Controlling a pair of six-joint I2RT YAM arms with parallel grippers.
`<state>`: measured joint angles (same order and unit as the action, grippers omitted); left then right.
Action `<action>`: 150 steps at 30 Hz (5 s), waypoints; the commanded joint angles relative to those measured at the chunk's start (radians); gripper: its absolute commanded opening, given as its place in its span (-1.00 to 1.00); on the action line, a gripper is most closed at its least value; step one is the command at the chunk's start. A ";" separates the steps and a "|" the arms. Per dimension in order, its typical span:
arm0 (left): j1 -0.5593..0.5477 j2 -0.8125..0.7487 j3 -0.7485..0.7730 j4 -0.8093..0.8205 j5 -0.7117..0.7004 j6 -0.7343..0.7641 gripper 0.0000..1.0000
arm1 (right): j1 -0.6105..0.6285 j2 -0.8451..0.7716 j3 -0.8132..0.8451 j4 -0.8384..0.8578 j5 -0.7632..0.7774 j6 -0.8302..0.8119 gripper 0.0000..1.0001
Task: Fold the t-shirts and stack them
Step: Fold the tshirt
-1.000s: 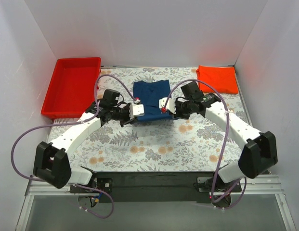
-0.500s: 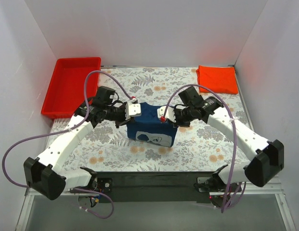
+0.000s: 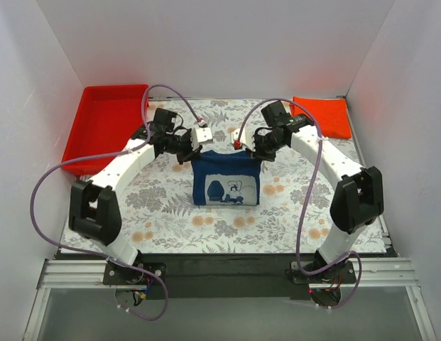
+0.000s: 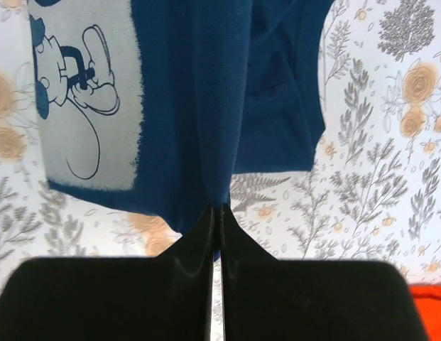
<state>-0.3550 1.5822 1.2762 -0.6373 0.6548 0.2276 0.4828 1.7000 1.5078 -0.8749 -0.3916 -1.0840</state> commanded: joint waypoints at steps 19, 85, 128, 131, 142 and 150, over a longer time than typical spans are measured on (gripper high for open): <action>0.114 0.545 0.276 0.267 -0.009 -0.014 -0.96 | -0.118 0.615 0.482 0.014 0.011 -0.114 -0.97; -0.219 0.133 -0.219 0.243 0.023 -0.337 -0.08 | -0.118 0.135 -0.331 0.188 -0.455 0.536 -0.13; -0.303 0.019 -0.436 0.662 0.029 -0.231 -1.00 | -0.119 0.484 0.084 0.139 -0.662 0.613 -0.60; -0.325 -0.033 -0.477 0.679 0.019 -0.179 -1.00 | -0.095 0.492 0.085 0.136 -0.676 0.595 -0.63; -0.394 -0.179 -0.672 0.861 -0.098 -0.034 -1.00 | 0.014 0.530 0.035 0.113 -0.650 0.486 -0.72; -0.412 -0.264 -0.761 0.975 -0.107 0.045 -1.00 | 0.033 0.605 0.042 0.076 -0.598 0.411 -0.78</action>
<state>-0.7555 1.3739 0.5388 0.2550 0.5579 0.2173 0.5171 2.2799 1.5539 -0.7662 -1.0489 -0.6075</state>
